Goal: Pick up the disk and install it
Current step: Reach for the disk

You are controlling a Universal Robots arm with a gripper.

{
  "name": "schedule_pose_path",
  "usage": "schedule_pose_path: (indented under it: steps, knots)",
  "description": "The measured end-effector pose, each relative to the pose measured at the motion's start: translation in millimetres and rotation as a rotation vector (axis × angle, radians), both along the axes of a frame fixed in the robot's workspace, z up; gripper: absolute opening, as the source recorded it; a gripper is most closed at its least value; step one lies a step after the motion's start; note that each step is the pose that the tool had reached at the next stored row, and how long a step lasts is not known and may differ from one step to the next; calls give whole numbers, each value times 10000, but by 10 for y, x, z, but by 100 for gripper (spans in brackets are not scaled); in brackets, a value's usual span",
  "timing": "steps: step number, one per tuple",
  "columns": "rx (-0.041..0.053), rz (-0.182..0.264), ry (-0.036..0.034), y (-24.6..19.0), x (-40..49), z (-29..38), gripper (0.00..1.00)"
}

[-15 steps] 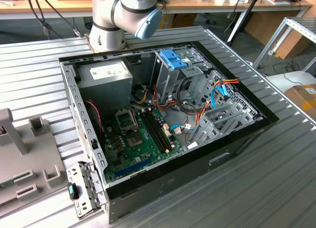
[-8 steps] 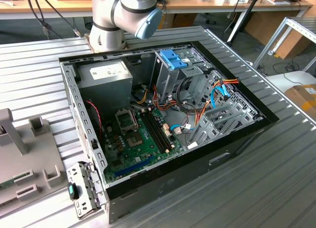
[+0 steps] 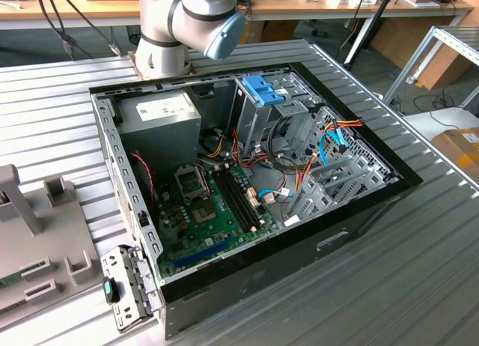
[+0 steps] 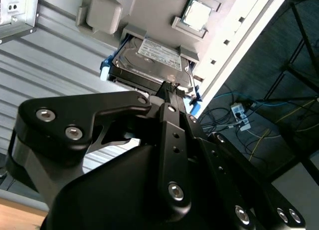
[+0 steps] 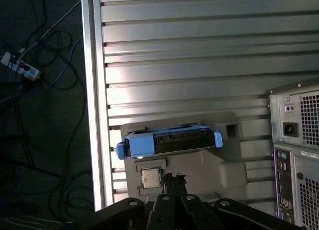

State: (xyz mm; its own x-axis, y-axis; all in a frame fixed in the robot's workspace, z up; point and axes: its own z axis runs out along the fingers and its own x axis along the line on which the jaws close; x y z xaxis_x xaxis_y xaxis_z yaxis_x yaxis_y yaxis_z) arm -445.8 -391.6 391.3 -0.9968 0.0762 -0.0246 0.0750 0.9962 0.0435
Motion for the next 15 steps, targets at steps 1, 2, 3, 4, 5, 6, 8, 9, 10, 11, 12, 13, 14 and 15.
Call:
schedule_pose_path:
  steps: [1, 2, 3, 4, 5, 6, 8, 9, 10, 11, 12, 13, 14, 15]
  knots:
    - [0, 1, 0, 16, -8, -2, 11]
    - [1, 0, -1, 34, -20, -4, 11]
    - [0, -1, 0, 55, -38, -5, 11]
    - [-3, 0, 2, 112, -77, -9, 11]
    - [-11, 1, 3, 151, -96, -15, 11]
    - [-25, 0, 3, 179, -114, -26, 11]
    - [-60, -1, 22, 202, -146, -44, 11]
    - [-77, -1, 29, 205, -154, -51, 11]
    - [-88, 0, 32, 207, -160, -58, 11]
    - [-100, 3, 34, 216, -169, -70, 11]
    - [-122, 21, 37, 226, -172, -77, 11]
    - [-167, 100, 34, 254, -175, -95, 11]
    - [-184, 107, 43, 253, -177, -112, 11]
    - [-203, 106, 61, 254, -179, -126, 11]
